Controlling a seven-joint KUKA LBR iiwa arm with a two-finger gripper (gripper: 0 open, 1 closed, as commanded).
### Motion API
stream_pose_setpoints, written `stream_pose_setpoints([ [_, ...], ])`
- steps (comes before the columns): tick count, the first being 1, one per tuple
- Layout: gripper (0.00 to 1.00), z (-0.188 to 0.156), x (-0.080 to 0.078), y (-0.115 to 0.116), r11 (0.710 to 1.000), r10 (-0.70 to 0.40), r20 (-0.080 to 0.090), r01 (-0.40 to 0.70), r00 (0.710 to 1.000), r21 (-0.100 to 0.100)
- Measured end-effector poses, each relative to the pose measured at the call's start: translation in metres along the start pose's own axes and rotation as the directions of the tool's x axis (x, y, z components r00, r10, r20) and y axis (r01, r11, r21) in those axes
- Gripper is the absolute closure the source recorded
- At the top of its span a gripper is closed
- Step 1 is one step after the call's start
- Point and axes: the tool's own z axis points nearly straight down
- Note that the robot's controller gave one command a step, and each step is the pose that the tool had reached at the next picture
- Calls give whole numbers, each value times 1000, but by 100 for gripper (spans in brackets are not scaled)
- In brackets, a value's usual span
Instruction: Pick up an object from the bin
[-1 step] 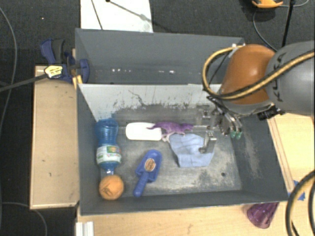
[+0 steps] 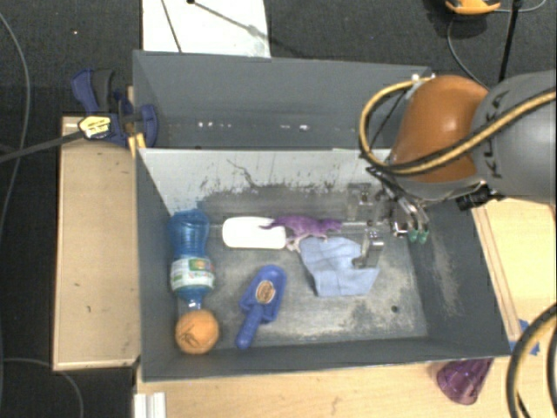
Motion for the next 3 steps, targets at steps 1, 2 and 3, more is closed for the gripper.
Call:
stream_pose_setpoints([
  [1, 100, 59, 22, -25, 1000, -3, -5, 3, 1000, 0],
  [2, 0, 59, 21, -25, 1000, -3, -5, 3, 1000, 0],
  [3, 0, 59, 21, -25, 1000, -4, -5, 4, 1000, 0],
])
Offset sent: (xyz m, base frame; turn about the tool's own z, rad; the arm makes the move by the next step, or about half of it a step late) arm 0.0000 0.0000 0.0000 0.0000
